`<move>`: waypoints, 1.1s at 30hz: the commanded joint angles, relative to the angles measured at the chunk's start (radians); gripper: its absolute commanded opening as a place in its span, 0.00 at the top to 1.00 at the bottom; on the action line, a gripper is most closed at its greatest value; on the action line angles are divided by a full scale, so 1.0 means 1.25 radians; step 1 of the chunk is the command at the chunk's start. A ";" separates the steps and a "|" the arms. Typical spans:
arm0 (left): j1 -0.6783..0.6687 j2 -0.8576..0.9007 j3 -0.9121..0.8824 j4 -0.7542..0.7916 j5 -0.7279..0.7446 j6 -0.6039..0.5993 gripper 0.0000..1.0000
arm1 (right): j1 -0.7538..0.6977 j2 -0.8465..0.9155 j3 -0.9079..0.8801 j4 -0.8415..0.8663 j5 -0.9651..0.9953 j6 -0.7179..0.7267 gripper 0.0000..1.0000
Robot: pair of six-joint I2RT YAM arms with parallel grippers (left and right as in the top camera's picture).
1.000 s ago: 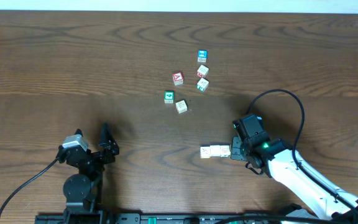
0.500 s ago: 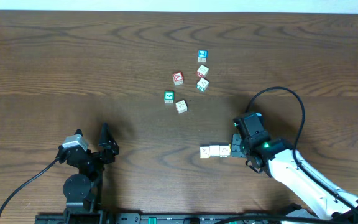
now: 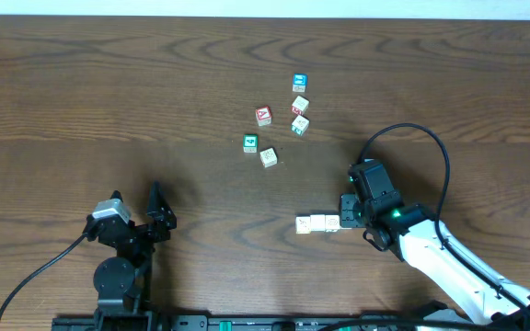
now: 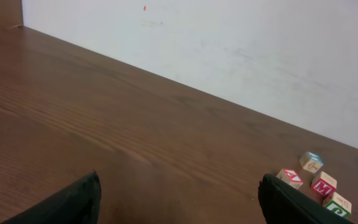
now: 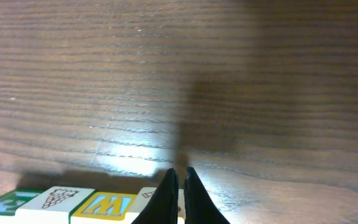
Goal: Lift 5 blocks
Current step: 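Open right gripper and nudge the 'K' block into the row, then raise right gripper away from the block row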
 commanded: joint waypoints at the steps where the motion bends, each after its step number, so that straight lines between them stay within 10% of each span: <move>1: 0.002 0.000 -0.012 -0.037 -0.013 0.005 0.19 | -0.003 0.005 -0.005 -0.003 -0.044 -0.029 0.98; 33: 0.003 0.000 -0.012 -0.037 -0.013 0.005 0.19 | -0.081 -0.046 0.137 -0.025 -0.037 -0.039 0.99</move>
